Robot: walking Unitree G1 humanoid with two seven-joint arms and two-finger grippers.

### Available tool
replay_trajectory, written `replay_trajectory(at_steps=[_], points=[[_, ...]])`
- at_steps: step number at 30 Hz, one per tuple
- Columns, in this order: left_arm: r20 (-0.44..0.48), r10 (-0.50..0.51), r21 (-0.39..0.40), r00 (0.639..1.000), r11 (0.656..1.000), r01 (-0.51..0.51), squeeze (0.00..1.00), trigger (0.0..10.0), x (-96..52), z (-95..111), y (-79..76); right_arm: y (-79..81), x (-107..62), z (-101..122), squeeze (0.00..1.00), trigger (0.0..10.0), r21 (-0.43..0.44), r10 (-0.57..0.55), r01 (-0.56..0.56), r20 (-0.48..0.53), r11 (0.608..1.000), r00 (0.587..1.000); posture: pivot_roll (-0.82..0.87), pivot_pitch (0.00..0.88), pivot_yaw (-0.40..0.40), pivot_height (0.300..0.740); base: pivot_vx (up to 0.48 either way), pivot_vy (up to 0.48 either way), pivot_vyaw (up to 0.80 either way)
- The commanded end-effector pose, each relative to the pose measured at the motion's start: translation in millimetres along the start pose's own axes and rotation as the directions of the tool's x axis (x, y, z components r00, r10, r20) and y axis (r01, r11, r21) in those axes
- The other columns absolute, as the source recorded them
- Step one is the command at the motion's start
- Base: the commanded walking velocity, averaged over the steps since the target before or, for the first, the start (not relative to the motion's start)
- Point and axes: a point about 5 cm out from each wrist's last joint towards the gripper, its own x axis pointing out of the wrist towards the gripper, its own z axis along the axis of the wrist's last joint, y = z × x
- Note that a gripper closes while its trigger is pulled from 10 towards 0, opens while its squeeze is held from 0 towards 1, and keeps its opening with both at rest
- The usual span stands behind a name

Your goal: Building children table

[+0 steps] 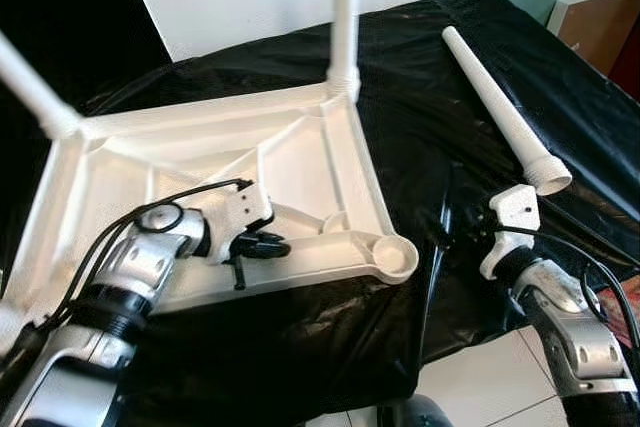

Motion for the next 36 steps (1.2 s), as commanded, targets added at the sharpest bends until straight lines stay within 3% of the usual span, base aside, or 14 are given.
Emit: replay_trajectory(at_steps=[1,7,8,11,20,21,25,27,30,36], points=[[0.020,0.162,-0.019,0.987,0.987,-0.162,0.00,10.0,-4.0,0.3,7.2,-1.5,-0.5,-3.5,0.00,10.0,-0.004,-0.018,0.018,-0.010,1.000,1.000,-0.06,0.125,0.054,0.740,0.000,0.000,0.00],[0.069,0.124,-0.024,0.990,0.992,-0.123,0.00,10.0,7.5,6.2,-4.2,-8.8,4.9,-2.1,0.00,10.0,0.005,-0.095,0.095,0.008,0.995,0.995,-0.05,0.119,0.040,0.740,0.000,0.000,0.00],[0.120,0.106,-0.034,0.987,0.994,-0.103,1.00,10.0,15.1,13.0,-10.8,-13.9,7.3,-0.5,0.00,10.0,0.002,-0.146,0.146,0.022,0.989,0.989,-0.05,0.119,0.037,0.740,0.000,0.000,0.00],[0.140,0.100,-0.048,0.985,0.994,-0.094,1.00,10.0,17.2,15.6,-12.7,-15.6,7.9,-0.1,0.00,10.0,0.001,-0.162,0.162,0.026,0.987,0.986,-0.05,0.119,0.034,0.740,0.000,0.000,0.00],[0.254,0.129,0.008,0.959,0.991,-0.136,1.00,10.0,22.3,36.9,-15.8,-31.5,10.5,-2.6,0.00,10.0,-0.026,-0.293,0.294,0.017,0.956,0.956,-0.05,0.130,0.029,0.740,0.000,0.000,0.00],[0.315,0.139,0.016,0.939,0.988,-0.152,0.00,10.0,22.0,47.5,-15.9,-40.7,10.2,-3.1,0.00,10.0,-0.042,-0.355,0.356,0.011,0.934,0.935,-0.05,0.136,0.030,0.740,0.000,0.000,0.00],[0.334,0.138,0.020,0.932,0.988,-0.153,0.00,10.0,21.6,50.8,-16.8,-46.0,9.6,-3.2,0.00,10.0,-0.050,-0.388,0.388,0.008,0.920,0.922,-0.05,0.138,0.032,0.740,0.000,0.000,0.00],[0.367,0.144,0.007,0.919,0.987,-0.158,0.00,10.0,21.4,56.5,-18.9,-58.6,7.2,-3.3,0.00,10.0,-0.062,-0.456,0.455,0.008,0.888,0.890,-0.05,0.141,0.035,0.740,0.000,0.000,0.00],[0.399,0.146,-0.003,0.905,0.987,-0.158,0.00,10.0,20.8,63.0,-20.3,-64.9,5.6,-4.4,0.00,10.0,-0.065,-0.489,0.488,0.005,0.870,0.872,-0.05,0.142,0.035,0.740,0.000,0.000,0.00],[0.442,0.134,-0.009,0.887,0.989,-0.145,0.00,10.0,20.3,72.9,-22.7,-71.1,4.0,-5.6,0.00,10.0,-0.072,-0.528,0.527,0.000,0.847,0.849,-0.05,0.143,0.037,0.740,0.000,0.000,0.00]])
